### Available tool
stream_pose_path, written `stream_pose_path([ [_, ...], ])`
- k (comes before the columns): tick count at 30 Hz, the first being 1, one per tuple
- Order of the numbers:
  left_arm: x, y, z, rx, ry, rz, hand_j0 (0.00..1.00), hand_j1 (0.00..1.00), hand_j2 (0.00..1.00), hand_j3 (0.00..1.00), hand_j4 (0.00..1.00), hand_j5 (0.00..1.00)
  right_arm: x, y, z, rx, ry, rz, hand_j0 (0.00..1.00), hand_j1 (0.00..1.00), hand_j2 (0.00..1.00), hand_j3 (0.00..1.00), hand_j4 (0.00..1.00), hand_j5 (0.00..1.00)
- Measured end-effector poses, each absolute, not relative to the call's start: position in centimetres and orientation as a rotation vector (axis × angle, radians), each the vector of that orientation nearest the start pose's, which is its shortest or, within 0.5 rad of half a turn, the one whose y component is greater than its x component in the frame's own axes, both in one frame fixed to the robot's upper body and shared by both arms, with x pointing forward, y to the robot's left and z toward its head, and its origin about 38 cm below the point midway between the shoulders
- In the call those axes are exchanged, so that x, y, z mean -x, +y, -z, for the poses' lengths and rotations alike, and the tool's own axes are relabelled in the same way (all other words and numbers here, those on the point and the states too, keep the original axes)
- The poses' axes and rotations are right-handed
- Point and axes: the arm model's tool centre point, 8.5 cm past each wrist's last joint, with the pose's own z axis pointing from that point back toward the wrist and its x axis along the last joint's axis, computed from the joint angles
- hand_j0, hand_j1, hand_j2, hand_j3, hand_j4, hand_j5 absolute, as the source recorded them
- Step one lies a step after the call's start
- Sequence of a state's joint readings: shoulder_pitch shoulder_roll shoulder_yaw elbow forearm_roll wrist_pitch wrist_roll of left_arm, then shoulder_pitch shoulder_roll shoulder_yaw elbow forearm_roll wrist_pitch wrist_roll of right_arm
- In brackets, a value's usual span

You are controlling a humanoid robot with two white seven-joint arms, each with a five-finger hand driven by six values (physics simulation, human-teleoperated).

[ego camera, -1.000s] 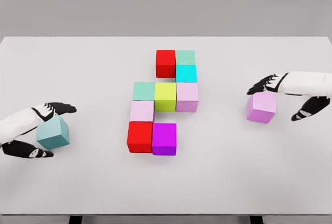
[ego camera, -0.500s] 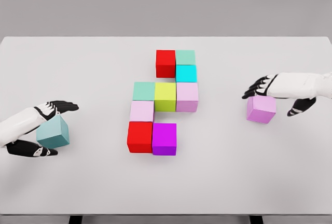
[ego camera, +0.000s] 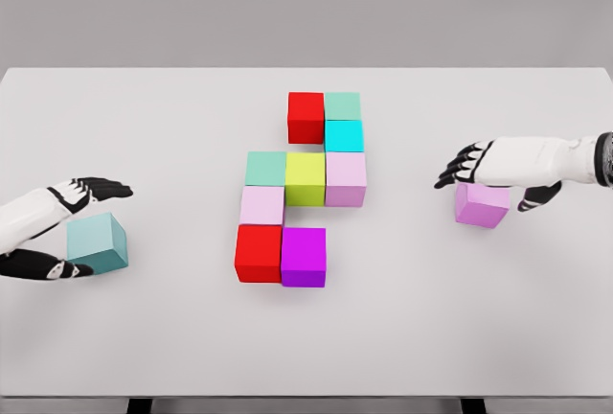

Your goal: Assemble the squares on the desktop into the number 2

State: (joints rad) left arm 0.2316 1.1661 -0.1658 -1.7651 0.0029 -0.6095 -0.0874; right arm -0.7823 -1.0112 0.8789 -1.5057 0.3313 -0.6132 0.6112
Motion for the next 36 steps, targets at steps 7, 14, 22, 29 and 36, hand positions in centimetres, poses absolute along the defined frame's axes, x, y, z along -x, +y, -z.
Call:
stream_pose_path([
  [7, -29.1, 39.0, -19.1, -0.204, -1.619, 1.497, 0.97, 0.97, 0.97, 0.97, 0.97, 0.97, -41.9, -32.8, -20.5, 0.354, -1.064, -2.347, 1.00, 1.00, 1.00, 1.00, 1.00, 1.00],
  [14, -29.4, 39.3, -20.3, -0.224, -1.622, 1.543, 1.00, 1.00, 1.00, 1.00, 1.00, 1.00, -42.2, -33.4, -20.0, 0.377, -1.024, -2.352, 1.00, 1.00, 1.00, 1.00, 1.00, 1.00],
  [22, -32.4, 40.9, -25.7, -0.446, -1.619, 1.715, 1.00, 1.00, 1.00, 1.00, 1.00, 1.00, -42.3, -33.0, -19.5, 0.373, -1.017, -2.363, 1.00, 1.00, 1.00, 1.00, 1.00, 1.00],
  [29, -33.2, 43.4, -24.4, -0.548, -1.516, 1.746, 1.00, 1.00, 1.00, 1.00, 1.00, 1.00, -42.2, -32.9, -19.3, 0.370, -1.015, -2.368, 0.87, 0.87, 0.87, 0.87, 0.87, 0.87],
  [36, -32.8, 41.6, -21.5, -0.482, -1.516, 1.763, 1.00, 1.00, 1.00, 1.00, 1.00, 1.00, -42.1, -32.8, -19.1, 0.364, -1.013, -2.374, 0.79, 0.79, 0.79, 0.79, 0.79, 0.79],
])
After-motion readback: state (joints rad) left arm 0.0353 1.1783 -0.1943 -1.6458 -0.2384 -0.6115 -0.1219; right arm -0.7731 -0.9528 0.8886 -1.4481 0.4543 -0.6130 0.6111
